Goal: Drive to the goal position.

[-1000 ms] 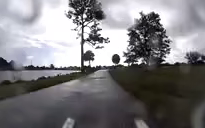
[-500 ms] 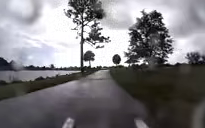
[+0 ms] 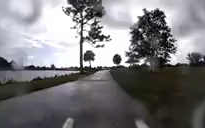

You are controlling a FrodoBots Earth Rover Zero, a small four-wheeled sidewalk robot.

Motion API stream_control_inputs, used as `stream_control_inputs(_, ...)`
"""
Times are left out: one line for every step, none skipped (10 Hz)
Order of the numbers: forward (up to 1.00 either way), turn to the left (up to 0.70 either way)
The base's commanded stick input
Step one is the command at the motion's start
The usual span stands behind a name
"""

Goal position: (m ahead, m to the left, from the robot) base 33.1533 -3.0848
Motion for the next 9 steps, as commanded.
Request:
stream_control_inputs(1.0, 0.0)
stream_control_inputs(1.0, 0.0)
stream_control_inputs(1.0, 0.0)
stream_control_inputs(1.0, 0.0)
stream_control_inputs(1.0, 0.0)
stream_control_inputs(1.0, 0.0)
stream_control_inputs(1.0, 0.0)
stream_control_inputs(1.0, 0.0)
stream_control_inputs(1.0, 0.0)
